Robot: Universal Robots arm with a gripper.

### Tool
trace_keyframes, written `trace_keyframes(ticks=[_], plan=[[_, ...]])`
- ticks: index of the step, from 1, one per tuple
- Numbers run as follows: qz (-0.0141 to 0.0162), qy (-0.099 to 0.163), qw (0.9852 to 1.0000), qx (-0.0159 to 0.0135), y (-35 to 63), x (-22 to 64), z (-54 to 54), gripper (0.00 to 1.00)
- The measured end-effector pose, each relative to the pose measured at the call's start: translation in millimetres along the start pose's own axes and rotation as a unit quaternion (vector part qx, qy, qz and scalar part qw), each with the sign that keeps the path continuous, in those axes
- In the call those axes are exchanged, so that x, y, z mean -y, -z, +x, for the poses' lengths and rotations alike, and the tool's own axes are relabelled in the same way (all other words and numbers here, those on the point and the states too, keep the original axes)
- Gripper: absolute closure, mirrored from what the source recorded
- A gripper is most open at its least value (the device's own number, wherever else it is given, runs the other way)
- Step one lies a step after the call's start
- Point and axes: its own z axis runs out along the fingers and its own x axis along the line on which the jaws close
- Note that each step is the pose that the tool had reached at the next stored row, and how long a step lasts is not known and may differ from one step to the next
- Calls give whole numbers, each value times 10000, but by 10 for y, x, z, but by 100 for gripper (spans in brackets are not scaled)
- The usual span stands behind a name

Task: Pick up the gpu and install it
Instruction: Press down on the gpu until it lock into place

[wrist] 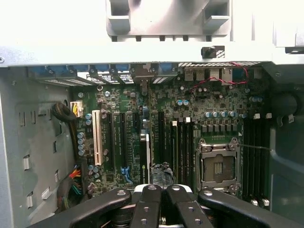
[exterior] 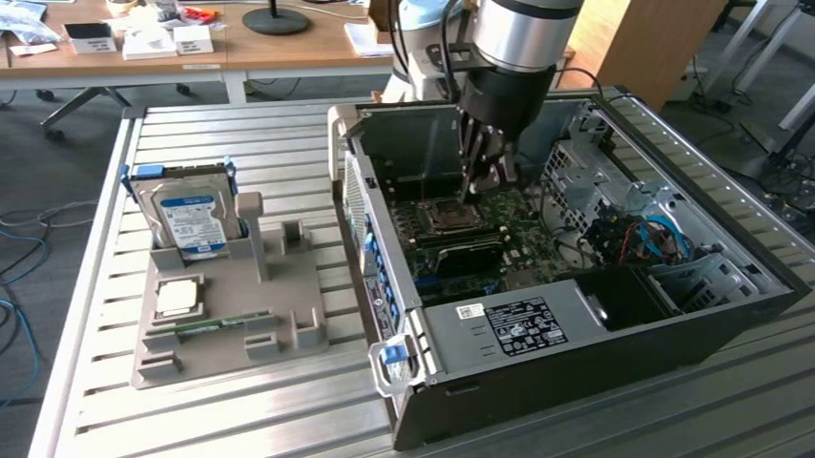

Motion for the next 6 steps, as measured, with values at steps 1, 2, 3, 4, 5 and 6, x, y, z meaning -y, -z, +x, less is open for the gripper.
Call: trace_keyframes(ticks=[1,2,3,4,5,6], plan=[[0,0,10000,1,0,0,0,89],[0,0,10000,1,0,0,0,89],[0,0,10000,0,1,0,0,89],[0,0,10000,-1,1,0,0,89],[0,0,10000,0,1,0,0,89],[0,0,10000,-1,1,0,0,89]])
